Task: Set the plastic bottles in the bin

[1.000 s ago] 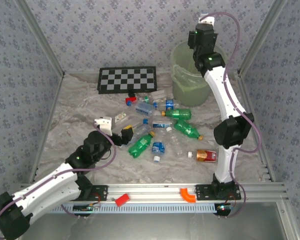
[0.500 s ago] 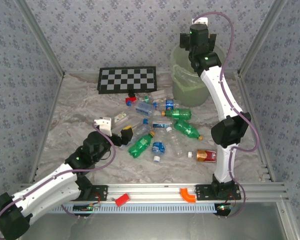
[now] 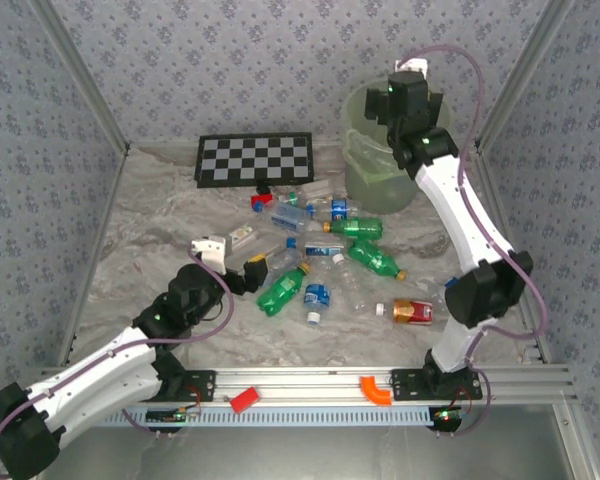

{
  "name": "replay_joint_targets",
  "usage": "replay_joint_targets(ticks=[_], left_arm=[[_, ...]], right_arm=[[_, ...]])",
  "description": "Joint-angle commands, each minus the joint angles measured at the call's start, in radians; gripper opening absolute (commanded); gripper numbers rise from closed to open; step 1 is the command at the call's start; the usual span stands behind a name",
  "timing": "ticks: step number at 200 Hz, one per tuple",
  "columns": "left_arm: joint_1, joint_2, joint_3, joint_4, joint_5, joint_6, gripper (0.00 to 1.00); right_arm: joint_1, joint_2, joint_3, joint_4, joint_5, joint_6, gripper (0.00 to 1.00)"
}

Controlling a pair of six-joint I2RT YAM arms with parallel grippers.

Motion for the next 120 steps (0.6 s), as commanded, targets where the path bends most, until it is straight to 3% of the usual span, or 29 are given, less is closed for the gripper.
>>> replay_joint_targets(ticks=[1, 41, 90, 120], left_arm=[[-0.004, 0.009, -0.007, 0.067, 0.067, 0.023, 1.0], [-0.004, 0.072, 0.007, 0.087, 0.138, 0.027, 1.0], [-0.004, 0.161, 0.029, 0.126, 0.255, 0.007, 1.0], [-0.004, 0.19, 0.045, 0.129, 0.307, -0.003, 1.0]], right_arm=[[0.025, -0.149, -0.136, 0.022, 0.005, 0.074, 0.99], [0.035, -0.405, -0.439, -0.069, 0.027, 0.192, 1.0], [0.041, -0.587, -0.605, -0.449, 0.05, 0.471, 1.0], [0.039, -0.716, -0.785, -0.557, -0.019, 0.641, 1.0]])
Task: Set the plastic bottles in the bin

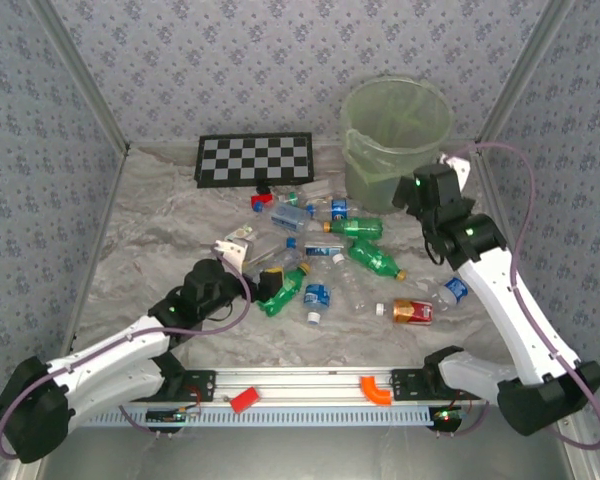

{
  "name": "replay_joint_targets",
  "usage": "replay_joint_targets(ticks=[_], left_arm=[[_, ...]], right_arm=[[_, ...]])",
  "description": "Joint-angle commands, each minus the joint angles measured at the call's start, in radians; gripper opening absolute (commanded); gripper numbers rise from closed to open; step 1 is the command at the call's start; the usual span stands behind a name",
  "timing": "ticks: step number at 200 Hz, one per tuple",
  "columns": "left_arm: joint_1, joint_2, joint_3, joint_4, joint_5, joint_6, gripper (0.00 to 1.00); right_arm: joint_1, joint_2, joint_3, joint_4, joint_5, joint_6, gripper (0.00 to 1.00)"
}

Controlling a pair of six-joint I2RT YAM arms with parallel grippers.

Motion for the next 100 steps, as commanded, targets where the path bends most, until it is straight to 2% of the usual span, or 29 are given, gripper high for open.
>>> replay_joint_targets(ticks=[1, 29, 43, 77, 100], left_arm=[[-0.005, 0.015, 0.047, 0.051, 0.074, -0.012, 1.0], [-0.006, 0.015, 0.044, 0.061, 0.085, -0.015, 1.0], [-0.005, 0.01, 0.045, 0.057, 0.089, -0.015, 1.0], [-0.006, -0.01, 0.041, 0.056, 0.084, -0.023, 1.0], [-0.006, -0.024, 0.041, 0.049, 0.085, -0.023, 1.0]], right_arm=[[0.001, -0.094, -0.118, -0.199, -0.035, 0.217, 1.0], [-0.007, -0.199, -0.227, -0.276, -0.083, 0.39, 1.0], [-0.006, -0.249, -0.28, -0.295, -0.147, 0.463, 1.0], [-0.004, -0.355, -0.405, -0.253, -0.279, 0.648, 1.0], [0.005, -0.412, -0.504, -0.204, -0.362, 0.754, 0.92]])
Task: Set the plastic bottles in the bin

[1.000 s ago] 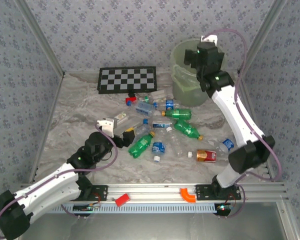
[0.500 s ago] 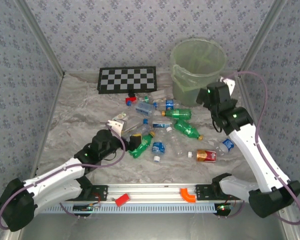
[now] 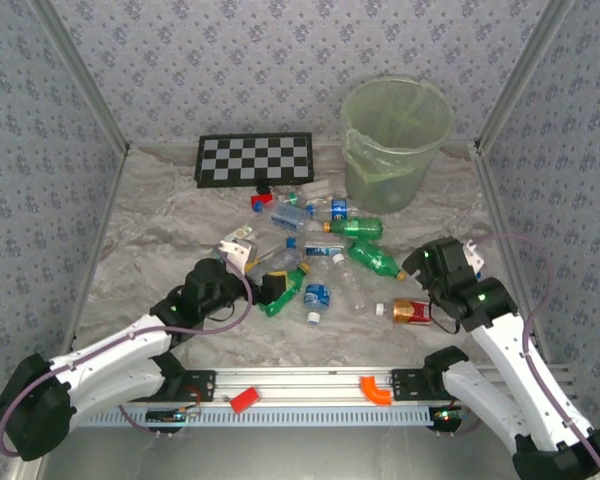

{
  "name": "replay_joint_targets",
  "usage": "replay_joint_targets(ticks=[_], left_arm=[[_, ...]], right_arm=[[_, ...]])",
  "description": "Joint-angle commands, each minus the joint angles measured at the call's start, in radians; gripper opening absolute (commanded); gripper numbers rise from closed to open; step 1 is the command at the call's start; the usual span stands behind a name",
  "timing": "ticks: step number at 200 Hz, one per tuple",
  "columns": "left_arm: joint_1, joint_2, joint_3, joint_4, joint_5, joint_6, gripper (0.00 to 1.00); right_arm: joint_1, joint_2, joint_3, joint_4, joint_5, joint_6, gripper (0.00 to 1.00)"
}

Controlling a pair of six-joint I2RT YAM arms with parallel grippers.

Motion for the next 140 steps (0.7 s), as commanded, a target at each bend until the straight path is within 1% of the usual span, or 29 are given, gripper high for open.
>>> replay_joint_targets(ticks=[1, 17, 45, 60, 92, 125, 140], left_arm=[[-0.006, -0.028, 0.04, 0.027, 0.017, -0.01, 1.0], [-0.005, -0.039, 0.04, 0.019, 0.014, -0.009, 1.0], [-0.005, -0.059, 0.034, 0.018, 0.013, -0.011, 1.0], [-0.006, -0.067, 0.032, 0.016, 0.008, -0.011, 1.0], [-0.005, -0.071, 0.032, 0.013, 0.008, -0.008, 1.0], [-0.005, -0.066, 0.037, 0.011, 0.023, -0.005, 1.0], [-0.005, -0.061, 0.038, 0.014, 0.031, -0.006, 1.0]], right_arm=[[0.007, -0.048, -0.082, 0.021, -0.118, 0.203, 0.92], [0.026, -0.078, -0.126, 0.04, -0.139, 0.261, 0.89], [0.091, -0.09, -0.164, 0.029, -0.09, 0.349, 0.89], [0.116, -0.09, -0.21, 0.057, -0.085, 0.395, 0.88], [0.126, -0.094, -0.302, 0.149, -0.097, 0.451, 0.85], [0.126, -0.113, -0.377, 0.203, -0.073, 0.498, 0.82], [0.126, -0.122, -0.409, 0.219, -0.081, 0.519, 0.81]])
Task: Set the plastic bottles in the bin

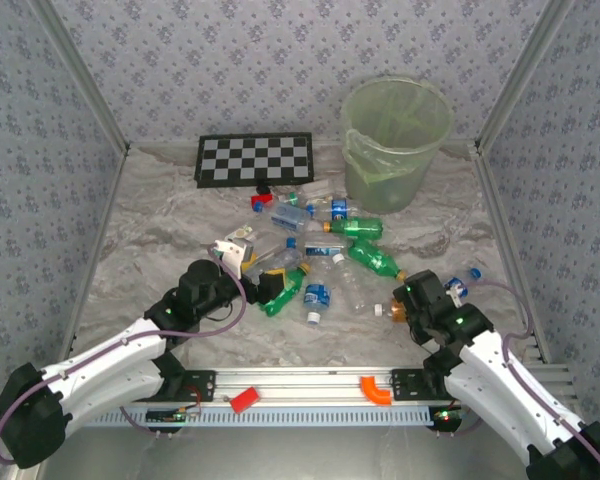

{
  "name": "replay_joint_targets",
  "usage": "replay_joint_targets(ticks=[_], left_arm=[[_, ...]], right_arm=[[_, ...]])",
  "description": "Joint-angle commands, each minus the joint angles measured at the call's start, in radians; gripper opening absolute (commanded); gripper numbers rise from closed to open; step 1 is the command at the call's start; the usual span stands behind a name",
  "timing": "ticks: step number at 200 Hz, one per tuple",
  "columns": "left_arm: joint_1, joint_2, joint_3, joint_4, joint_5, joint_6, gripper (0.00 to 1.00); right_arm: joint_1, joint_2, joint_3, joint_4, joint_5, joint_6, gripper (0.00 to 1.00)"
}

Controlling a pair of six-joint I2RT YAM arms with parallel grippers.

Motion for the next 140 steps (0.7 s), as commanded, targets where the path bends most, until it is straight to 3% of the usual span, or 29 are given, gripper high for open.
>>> replay_joint_targets(ticks=[1, 95, 140], left_arm=[[-0.005, -0.005, 0.039, 0.016, 0.028, -0.004, 1.0], [-0.008, 0.004, 0.037, 0.024, 0.027, -0.006, 1.0], [-0.008, 0.002, 0.039, 0.022, 0.029, -0.006, 1.0]], right_arm=[[0.006, -0.018, -0.047, 0.043, 0.021, 0.074, 0.81], [-0.062, -0.022, -0.186, 0.193, 0.004, 0.099, 0.77], [-0.119, -0.014, -0.186, 0.224, -0.014, 0.032, 0.82]])
